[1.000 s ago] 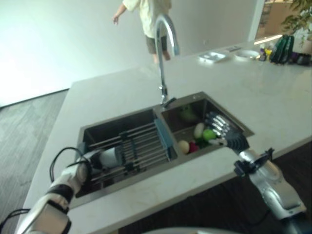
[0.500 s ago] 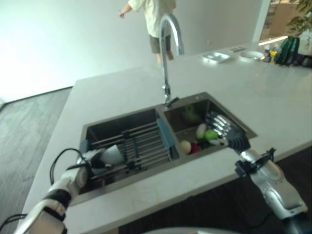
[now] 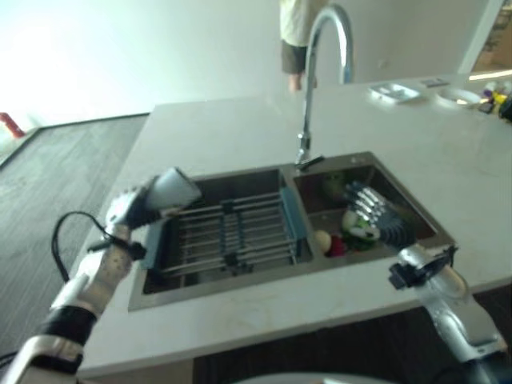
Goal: Place the dishes in the dishwasher.
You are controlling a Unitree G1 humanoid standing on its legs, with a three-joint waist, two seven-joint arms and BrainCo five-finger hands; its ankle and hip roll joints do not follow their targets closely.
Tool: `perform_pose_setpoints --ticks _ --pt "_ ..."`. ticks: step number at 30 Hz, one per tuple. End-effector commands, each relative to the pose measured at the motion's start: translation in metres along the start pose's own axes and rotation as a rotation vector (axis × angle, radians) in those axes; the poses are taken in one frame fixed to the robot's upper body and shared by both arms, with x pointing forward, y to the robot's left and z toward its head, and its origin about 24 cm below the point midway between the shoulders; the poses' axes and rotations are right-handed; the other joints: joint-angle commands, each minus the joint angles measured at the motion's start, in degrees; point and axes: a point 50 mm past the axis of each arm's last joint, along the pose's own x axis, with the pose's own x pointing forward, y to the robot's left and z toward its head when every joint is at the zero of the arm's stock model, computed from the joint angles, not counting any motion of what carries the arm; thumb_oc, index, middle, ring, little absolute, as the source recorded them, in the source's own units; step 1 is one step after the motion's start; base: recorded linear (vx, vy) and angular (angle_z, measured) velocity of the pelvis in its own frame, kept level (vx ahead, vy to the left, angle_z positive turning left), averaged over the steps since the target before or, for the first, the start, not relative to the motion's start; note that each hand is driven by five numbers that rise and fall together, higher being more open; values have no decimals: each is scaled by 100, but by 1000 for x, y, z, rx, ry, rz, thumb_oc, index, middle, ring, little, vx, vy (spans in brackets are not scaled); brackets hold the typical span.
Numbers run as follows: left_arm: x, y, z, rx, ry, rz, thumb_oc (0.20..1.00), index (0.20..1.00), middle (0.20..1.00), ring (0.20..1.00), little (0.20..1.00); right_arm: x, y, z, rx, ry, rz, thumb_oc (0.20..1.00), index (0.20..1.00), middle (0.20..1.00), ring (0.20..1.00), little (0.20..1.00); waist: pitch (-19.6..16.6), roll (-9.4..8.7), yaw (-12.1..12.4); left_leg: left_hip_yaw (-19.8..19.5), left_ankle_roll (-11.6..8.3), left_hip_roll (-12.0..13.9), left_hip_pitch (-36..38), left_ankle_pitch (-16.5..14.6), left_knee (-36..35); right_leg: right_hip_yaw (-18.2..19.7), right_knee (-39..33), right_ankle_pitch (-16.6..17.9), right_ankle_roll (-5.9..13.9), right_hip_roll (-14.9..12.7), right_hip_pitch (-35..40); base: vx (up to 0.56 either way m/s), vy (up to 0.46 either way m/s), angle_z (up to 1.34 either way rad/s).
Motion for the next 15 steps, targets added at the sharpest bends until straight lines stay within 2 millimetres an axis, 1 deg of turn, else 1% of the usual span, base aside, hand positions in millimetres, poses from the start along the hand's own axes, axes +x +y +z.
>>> perform_pose_setpoints --ticks 1,3,4,5,7,9,11,15 --pt "22 57 31 -365 -157 377 200 200 200 200 200 11 2 21 -12 -130 -20 1000 1000 1000 1000 1000 -7 33 38 -371 307 -365 -165 -116 50 -223 40 -408 51 72 353 31 -61 6" --pt "16 63 42 -649 -208 440 200 200 200 200 200 11 5 20 -4 -131 -24 1000 1000 1000 1000 1000 -22 6 87 -426 301 -352 -162 -113 50 -242 40 -444 22 83 379 27 -74 7" --pt "10 61 48 -888 -247 457 200 200 200 200 200 13 9 18 4 -133 -24 1000 1000 1000 1000 1000 -30 -11 122 -477 296 -341 -165 -108 50 -259 40 -469 -4 95 398 19 -92 11" --pt "5 57 54 -980 -270 453 200 200 200 200 200 14 12 17 7 -134 -25 1000 1000 1000 1000 1000 -30 -23 142 -502 294 -333 -161 -111 50 -275 40 -483 -16 99 408 16 -115 16" --pt "-8 48 72 -1156 -356 433 200 200 200 200 200 16 20 19 3 -143 -22 1000 1000 1000 1000 1000 -18 -63 212 -589 282 -309 -167 -86 50 -298 40 -521 -73 143 441 14 -132 13" --pt "-14 50 79 -1205 -388 423 200 200 200 200 200 15 21 21 4 -151 -25 1000 1000 1000 1000 1000 -13 -81 247 -619 265 -286 -178 -77 50 -307 40 -546 -97 168 450 15 -131 8" --pt "-28 55 83 -1288 -418 431 200 200 200 200 200 10 19 26 -9 -175 -26 1000 1000 1000 1000 1000 27 -129 346 -686 216 -224 -193 -20 50 -345 40 -589 -159 233 481 32 -234 21" --pt "-41 57 78 -1354 -395 445 200 200 200 200 200 4 19 34 -58 -203 -22 1000 1000 1000 1000 1000 96 -190 480 -746 126 -126 -225 85 89 -410 40 -628 -227 291 507 39 -199 21"
